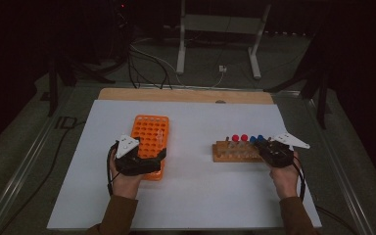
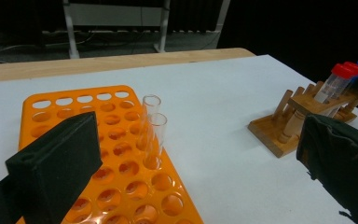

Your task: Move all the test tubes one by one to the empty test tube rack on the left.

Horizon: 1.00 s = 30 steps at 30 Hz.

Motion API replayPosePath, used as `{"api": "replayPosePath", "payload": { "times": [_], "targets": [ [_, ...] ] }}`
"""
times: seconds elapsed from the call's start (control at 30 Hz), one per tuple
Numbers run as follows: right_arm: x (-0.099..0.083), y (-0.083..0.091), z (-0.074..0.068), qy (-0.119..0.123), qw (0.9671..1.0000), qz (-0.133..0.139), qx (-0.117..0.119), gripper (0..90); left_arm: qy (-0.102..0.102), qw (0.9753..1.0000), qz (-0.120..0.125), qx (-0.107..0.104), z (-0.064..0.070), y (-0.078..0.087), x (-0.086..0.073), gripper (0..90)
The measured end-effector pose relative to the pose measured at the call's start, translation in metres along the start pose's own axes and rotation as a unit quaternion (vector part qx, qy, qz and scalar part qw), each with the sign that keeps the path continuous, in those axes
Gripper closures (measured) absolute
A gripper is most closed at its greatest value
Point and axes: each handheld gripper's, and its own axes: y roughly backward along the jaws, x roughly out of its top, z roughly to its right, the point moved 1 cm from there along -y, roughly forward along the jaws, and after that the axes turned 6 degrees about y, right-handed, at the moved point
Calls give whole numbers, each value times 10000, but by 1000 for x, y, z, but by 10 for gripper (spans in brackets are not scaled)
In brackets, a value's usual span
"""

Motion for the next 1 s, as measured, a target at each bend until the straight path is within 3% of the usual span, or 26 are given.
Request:
{"api": "replayPosePath", "payload": {
  "times": [0.5, 1.0],
  "targets": [
    [-1, 1, -1, -2, 9999, 37, -118, 769, 59, 9999, 139, 26, -5, 5, 3, 5],
    [22, 32, 1, -48, 9976, 667, -163, 769, 42, 9995, 292, 94, -7, 11, 7, 5]
  ]
}}
